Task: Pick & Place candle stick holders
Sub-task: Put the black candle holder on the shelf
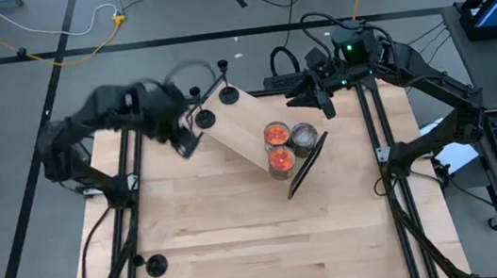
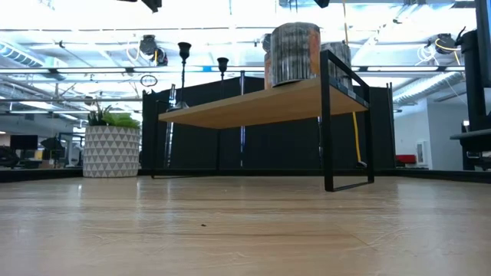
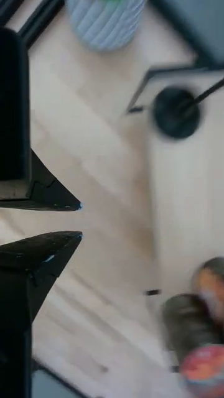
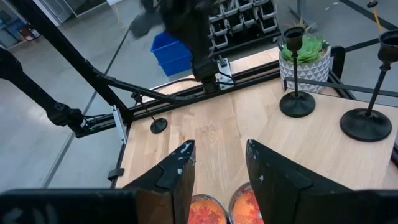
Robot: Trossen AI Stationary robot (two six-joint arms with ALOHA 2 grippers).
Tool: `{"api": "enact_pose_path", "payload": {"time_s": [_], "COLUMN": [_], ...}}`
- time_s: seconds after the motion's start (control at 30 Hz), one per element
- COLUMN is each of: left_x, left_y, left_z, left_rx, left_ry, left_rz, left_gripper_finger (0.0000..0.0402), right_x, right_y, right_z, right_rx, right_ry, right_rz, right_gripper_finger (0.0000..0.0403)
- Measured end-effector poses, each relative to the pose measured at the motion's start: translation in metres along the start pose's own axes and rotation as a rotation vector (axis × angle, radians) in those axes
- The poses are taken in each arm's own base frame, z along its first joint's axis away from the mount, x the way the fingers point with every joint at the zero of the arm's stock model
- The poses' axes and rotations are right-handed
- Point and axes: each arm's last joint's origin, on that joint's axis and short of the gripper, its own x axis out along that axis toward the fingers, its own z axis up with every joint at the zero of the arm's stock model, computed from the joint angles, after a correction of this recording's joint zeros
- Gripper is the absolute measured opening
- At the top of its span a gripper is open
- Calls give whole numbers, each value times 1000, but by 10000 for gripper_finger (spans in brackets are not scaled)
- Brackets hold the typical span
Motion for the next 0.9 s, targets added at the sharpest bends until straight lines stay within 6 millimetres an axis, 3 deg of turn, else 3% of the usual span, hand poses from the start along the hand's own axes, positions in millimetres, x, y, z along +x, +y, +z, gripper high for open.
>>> {"api": "enact_pose_path", "payload": {"time_s": [0.23, 0.47, 0.67, 0.9], "left_x": [27, 34, 26, 14], "left_y": [-29, -42, -52, -62], "left_z": [-40, -91, -131, -173], "left_rx": [-97, -270, -354, -275], "left_ry": [191, 393, 534, 593], "left_rz": [-12, -5, 13, 46], "left_gripper_finger": [67, 67, 67, 67], "right_x": [0, 0, 0, 0], "right_y": [0, 0, 0, 0], "right_z": [0, -1, -2, -3], "right_rx": [0, 4, 4, 11], "right_ry": [0, 7, 20, 31], "right_rz": [0, -1, -3, -4], "right_gripper_finger": [134, 134, 134, 134]}}
